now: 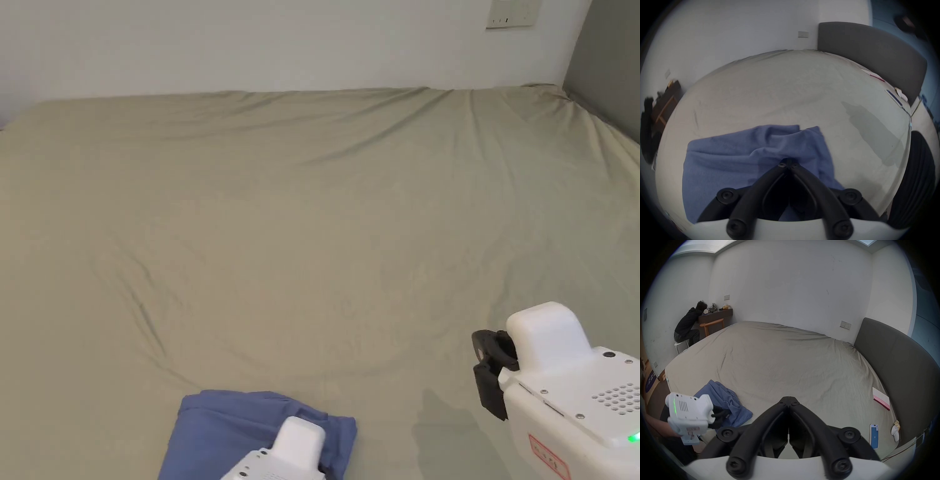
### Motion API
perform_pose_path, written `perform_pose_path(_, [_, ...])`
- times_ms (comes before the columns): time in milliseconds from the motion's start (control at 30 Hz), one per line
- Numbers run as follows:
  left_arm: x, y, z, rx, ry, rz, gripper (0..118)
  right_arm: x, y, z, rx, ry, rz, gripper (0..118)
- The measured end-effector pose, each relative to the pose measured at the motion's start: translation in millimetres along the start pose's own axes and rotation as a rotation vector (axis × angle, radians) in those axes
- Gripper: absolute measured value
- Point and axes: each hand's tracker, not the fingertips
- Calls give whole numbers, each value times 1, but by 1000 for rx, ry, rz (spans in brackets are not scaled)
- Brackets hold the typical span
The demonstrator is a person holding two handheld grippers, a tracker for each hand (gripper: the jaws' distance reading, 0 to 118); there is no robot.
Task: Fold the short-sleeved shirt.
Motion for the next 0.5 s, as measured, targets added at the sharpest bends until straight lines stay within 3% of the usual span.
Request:
perform_pose_path(167, [18,-4,0,-3,-166,-1,0,-2,1,-5,-3,9,-4,2])
perform_pose_path(267, [20,-1,10,-41,-431,68,0,-7,3,-12,-7,23,-5,2])
perform_pose_path(367, [-3,4,34,37,-407,173,0,-16,5,-21,5,45,-31,1])
perform_pose_path(433, [-42,5,54,110,-390,302,0,-28,7,-30,-3,132,-55,2])
perform_pose_path(500, [-82,3,73,171,-325,393,0,-49,6,-40,-20,175,-21,1])
